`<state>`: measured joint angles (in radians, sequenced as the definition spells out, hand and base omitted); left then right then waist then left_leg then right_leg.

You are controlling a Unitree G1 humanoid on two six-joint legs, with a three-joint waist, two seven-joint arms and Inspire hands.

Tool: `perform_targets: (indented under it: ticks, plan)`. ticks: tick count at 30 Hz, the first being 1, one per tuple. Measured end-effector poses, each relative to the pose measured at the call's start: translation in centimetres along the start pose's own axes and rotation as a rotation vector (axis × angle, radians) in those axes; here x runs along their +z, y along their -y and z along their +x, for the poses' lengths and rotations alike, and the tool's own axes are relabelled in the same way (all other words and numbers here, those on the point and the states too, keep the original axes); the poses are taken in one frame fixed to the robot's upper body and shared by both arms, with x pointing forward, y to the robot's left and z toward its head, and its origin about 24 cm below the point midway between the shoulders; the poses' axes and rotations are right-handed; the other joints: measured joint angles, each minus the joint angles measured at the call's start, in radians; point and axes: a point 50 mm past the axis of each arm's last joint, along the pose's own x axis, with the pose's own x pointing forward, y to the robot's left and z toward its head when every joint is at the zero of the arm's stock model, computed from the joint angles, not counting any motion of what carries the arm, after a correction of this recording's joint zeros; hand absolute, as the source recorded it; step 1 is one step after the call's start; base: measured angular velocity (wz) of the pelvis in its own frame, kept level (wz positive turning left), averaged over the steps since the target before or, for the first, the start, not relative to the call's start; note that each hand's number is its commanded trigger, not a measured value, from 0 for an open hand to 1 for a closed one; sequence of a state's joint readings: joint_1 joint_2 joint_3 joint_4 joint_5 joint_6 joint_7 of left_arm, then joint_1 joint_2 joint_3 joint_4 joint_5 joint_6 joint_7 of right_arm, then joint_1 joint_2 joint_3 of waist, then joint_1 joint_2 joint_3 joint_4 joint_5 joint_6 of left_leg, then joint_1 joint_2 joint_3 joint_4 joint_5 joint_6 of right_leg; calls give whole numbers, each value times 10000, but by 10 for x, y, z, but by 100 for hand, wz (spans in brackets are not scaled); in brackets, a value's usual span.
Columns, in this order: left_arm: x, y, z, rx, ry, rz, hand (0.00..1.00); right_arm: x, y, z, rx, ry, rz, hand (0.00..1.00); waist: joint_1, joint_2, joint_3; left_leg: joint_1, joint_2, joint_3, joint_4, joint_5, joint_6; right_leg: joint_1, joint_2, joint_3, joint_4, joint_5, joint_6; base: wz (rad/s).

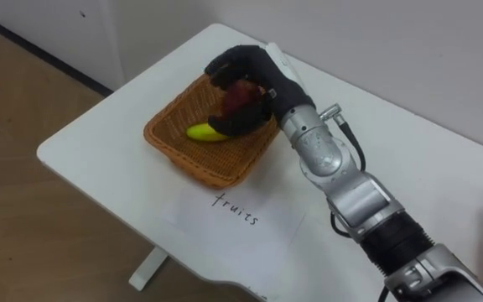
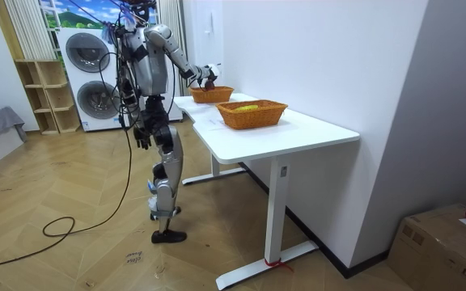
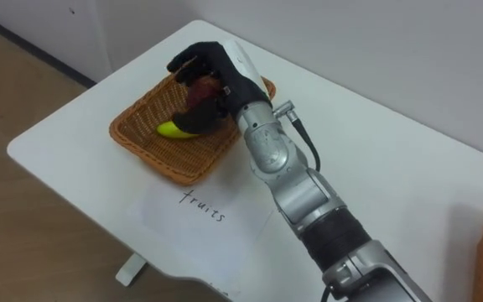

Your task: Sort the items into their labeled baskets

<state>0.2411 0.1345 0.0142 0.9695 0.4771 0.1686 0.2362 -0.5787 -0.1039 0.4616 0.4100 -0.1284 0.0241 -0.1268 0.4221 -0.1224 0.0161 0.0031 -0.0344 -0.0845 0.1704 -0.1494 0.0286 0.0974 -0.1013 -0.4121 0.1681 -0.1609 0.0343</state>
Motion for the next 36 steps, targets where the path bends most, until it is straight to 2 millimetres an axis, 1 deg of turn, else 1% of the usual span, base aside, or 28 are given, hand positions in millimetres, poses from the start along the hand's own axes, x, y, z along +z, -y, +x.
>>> perform_targets:
  ticks: [5, 14, 21, 28, 36]
  plan:
    - [1, -1, -1, 85, 142, 253, 0, 0, -1, 0, 130, 3, -31, 0, -2, 0, -5, 3, 0, 1, 19, 0, 0, 12, -1, 2, 4, 0, 0, 0]
    - [-3, 1, -2, 23, 1, 295, 0, 0, -1, 0, 214, -3, -42, 0, -4, 7, -2, 23, -1, 0, 25, 0, 0, 45, 0, 0, 1, 0, 0, 0]
    - [-3, 2, -2, -83, 1, 294, 0, -1, -1, 0, 208, -28, -60, 0, -24, 3, -4, 50, -5, -6, -1, 0, 0, 80, -1, -21, 1, 0, 0, 0]
    - [-1, 1, -2, -37, 128, 253, 0, -1, -1, 0, 198, -33, -47, 0, -29, -47, -34, 76, -6, -6, -1, 0, 0, 110, -1, -22, 1, 0, 0, 0]
    - [-3, 2, -2, -101, 91, 263, 0, -1, -1, 0, 201, -49, -63, 0, -29, -43, -23, 97, -6, -13, -14, -1, -1, 151, -2, -20, 1, -1, 1, 0]
